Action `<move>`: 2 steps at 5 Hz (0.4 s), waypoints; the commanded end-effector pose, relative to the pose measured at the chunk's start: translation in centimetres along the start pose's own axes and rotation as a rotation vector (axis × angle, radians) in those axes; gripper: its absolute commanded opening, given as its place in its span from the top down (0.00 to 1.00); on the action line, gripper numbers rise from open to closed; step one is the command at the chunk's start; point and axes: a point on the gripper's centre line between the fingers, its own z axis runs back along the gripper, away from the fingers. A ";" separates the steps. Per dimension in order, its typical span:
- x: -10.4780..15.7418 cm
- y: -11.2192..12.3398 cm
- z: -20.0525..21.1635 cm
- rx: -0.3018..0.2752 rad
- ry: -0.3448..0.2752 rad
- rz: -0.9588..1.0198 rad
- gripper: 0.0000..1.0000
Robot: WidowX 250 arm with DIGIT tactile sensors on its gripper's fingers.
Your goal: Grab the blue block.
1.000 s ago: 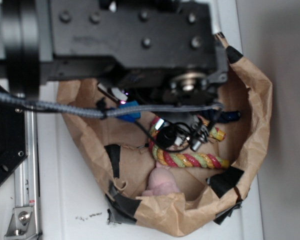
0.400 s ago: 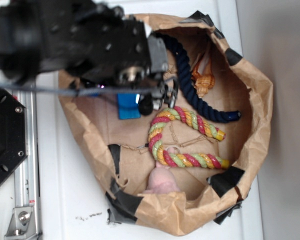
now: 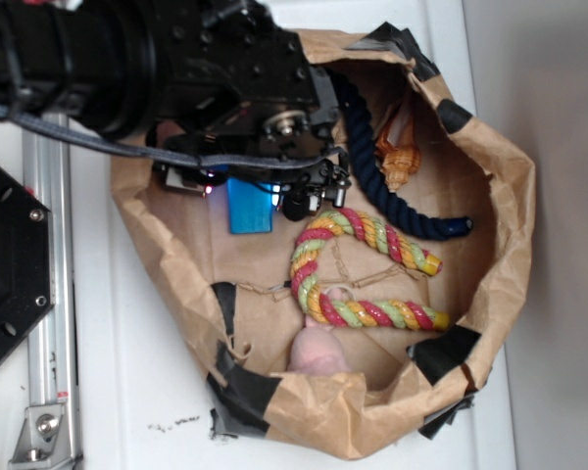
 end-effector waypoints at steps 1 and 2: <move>0.8 -0.1 -2.0 0.000 0.057 0.014 0.00; 0.3 -0.4 -3.0 0.020 0.099 0.028 0.04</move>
